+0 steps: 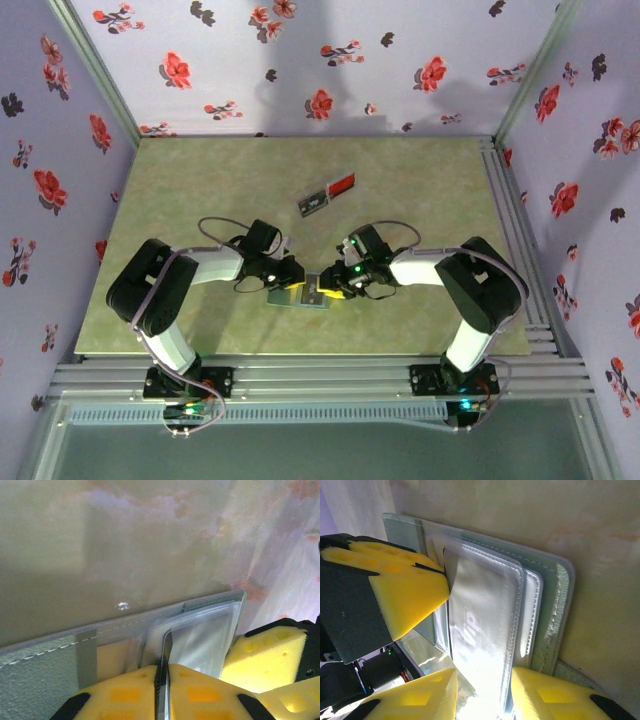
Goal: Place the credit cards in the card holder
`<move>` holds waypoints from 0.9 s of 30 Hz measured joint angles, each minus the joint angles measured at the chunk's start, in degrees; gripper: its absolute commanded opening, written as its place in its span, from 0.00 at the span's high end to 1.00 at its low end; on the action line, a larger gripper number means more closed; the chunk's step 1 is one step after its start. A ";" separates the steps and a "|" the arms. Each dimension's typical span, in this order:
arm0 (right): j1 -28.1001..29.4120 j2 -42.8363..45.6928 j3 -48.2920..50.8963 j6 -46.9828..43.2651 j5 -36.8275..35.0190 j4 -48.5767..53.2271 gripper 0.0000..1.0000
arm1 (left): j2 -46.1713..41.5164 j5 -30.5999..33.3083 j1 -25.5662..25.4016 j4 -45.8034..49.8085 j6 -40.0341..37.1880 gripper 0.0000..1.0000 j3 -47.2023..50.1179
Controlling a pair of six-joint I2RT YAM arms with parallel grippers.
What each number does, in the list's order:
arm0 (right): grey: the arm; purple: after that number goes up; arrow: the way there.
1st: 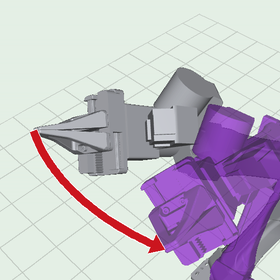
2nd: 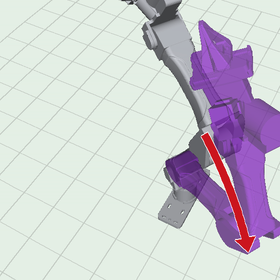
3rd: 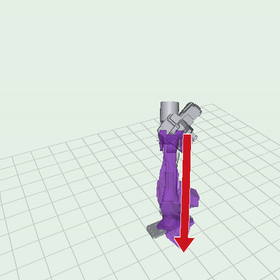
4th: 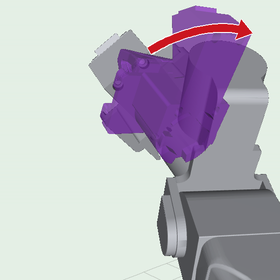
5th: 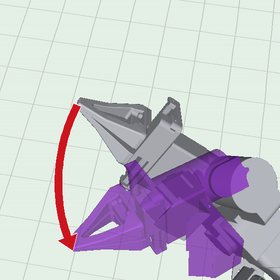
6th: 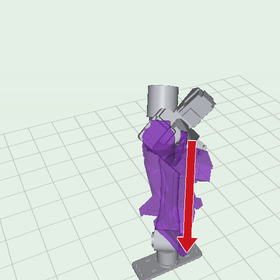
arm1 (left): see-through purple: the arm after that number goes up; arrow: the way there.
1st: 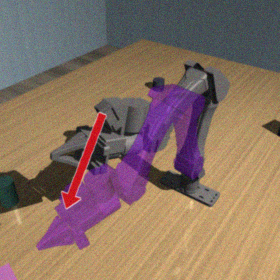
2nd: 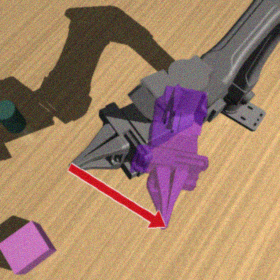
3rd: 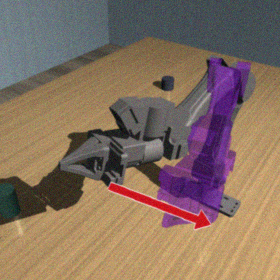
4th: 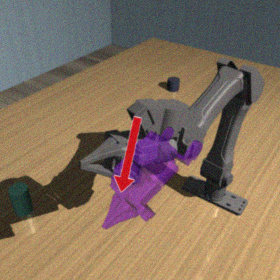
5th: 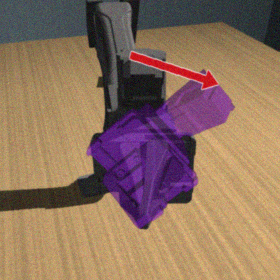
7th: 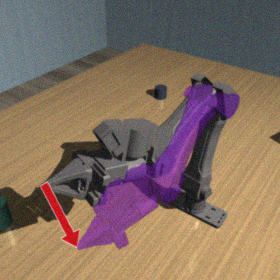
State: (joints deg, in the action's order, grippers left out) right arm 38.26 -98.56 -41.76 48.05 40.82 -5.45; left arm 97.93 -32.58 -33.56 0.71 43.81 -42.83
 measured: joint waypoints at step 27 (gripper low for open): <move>0.37 0.68 1.53 2.51 -2.54 -2.51 0.77 | 0.26 -1.57 0.26 -4.63 1.33 0.84 1.77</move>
State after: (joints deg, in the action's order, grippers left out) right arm 38.63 -97.89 -40.23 50.57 38.28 -7.97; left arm 98.19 -34.15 -33.30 -3.92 45.15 -41.06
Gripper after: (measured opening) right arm 0.254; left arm 0.156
